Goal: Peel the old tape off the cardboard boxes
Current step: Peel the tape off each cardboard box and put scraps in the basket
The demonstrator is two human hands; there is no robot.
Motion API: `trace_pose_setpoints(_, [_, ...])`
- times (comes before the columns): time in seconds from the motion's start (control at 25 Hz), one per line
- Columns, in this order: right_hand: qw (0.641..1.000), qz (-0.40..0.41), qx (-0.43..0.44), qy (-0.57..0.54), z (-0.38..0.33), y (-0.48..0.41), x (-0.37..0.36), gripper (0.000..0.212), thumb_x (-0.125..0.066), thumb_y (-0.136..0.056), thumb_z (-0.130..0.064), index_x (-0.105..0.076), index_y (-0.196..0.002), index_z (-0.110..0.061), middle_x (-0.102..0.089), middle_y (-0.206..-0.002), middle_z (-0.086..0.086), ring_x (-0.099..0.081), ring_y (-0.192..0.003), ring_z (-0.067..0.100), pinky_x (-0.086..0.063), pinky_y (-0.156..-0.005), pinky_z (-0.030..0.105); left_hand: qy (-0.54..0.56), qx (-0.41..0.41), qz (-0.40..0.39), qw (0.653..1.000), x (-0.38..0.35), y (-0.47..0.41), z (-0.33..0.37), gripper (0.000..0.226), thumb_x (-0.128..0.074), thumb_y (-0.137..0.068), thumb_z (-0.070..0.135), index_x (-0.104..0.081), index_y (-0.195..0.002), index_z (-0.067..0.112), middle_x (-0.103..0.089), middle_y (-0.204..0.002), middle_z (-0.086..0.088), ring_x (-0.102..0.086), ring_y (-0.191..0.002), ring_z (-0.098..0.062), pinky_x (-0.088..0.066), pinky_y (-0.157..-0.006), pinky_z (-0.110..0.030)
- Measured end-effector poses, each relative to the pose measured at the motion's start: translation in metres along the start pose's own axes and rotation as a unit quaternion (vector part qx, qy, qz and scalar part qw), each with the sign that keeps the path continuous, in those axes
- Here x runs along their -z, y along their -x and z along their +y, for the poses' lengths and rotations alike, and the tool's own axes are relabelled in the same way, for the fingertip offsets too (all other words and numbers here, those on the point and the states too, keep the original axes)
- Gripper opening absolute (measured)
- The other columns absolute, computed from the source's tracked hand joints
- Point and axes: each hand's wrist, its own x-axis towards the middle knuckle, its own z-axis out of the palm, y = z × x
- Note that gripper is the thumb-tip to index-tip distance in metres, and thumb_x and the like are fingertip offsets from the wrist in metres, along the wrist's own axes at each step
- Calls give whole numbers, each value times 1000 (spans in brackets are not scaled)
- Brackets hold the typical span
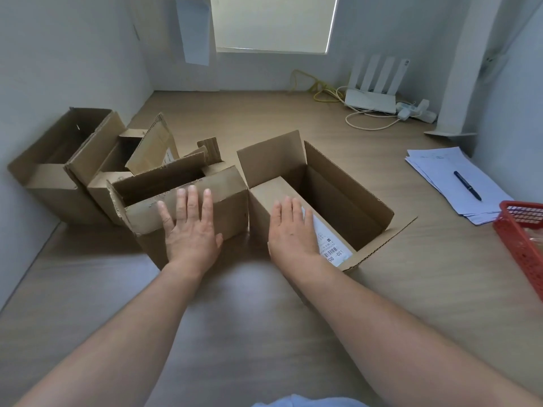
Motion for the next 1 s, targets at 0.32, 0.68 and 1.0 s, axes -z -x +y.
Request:
trace_pose_setpoints(0.32, [998,2,14,-68,16,3,-4,59,-42,-91,-4,-16,-144,-2,-23,-150,16,-21,-139,33,-24,-112,40,15,-5,45,999,-23,-11,-28,90,-59,-82,6,-10,-151,38,-22,-153,-4,-13,-135,-22,-15,-98,-40])
trace_pose_setpoints(0.68, [995,-12,26,-99,55,29,0,67,-44,-84,4,-23,-145,-12,-25,-152,5,-20,-141,23,-13,-113,32,57,23,-5,998,-3,-15,-19,64,-44,-95,27,-14,-152,31,-12,-158,-9,-3,-144,-26,-1,-113,-50])
trace_pose_setpoints(1.0, [987,-14,-22,-157,99,42,11,55,-43,-90,-54,-38,-138,-26,-28,-151,10,-19,-141,26,-10,-115,45,434,-13,7,901,20,11,23,42,-40,-102,26,-44,-143,17,-46,-145,-7,-37,-136,-24,-24,-109,-30])
